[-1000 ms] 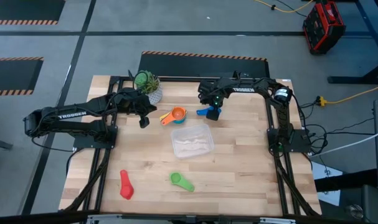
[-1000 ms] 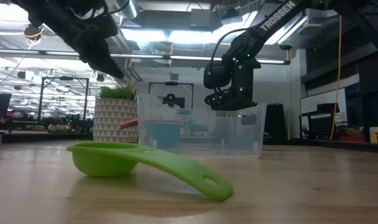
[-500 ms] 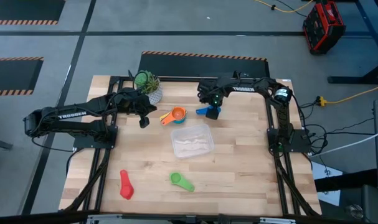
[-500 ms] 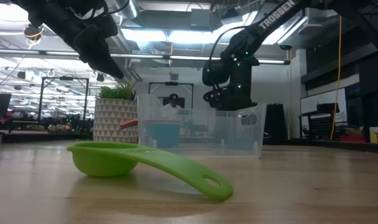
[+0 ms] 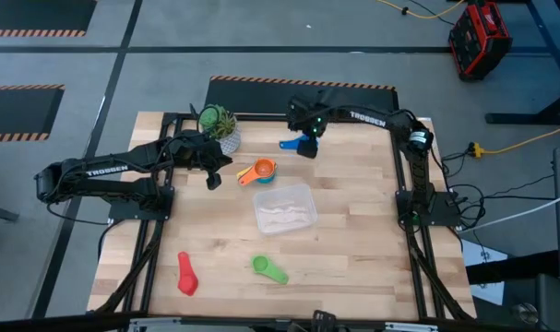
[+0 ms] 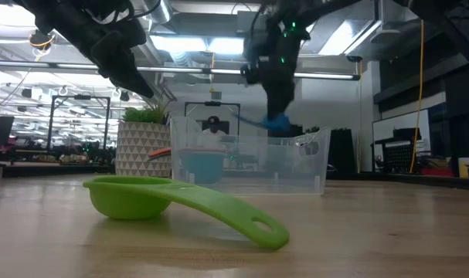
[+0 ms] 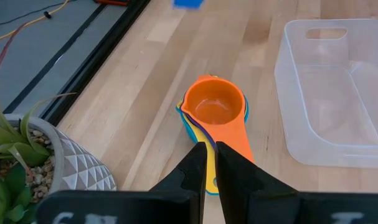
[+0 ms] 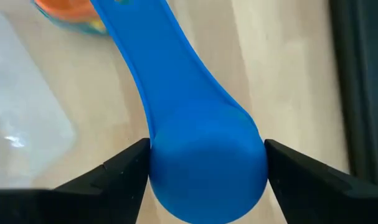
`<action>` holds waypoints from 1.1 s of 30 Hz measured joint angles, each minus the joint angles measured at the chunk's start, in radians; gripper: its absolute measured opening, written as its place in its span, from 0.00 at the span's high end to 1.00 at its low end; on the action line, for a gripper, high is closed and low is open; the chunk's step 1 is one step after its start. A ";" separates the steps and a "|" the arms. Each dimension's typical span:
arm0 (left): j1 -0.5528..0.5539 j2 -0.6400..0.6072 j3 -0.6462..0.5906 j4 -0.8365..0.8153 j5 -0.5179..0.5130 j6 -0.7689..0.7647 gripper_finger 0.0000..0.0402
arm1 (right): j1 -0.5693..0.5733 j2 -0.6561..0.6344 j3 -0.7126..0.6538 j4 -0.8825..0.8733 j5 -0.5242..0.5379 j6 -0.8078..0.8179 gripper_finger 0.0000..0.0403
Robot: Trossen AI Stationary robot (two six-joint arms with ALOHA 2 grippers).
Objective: Nest measuring cups in basket
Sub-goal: Stack the blue measuring cup on top of the orange measuring cup
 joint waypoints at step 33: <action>-0.001 0.015 0.000 0.513 0.012 0.221 0.93 | -0.009 0.001 0.096 -0.072 -0.780 0.114 0.27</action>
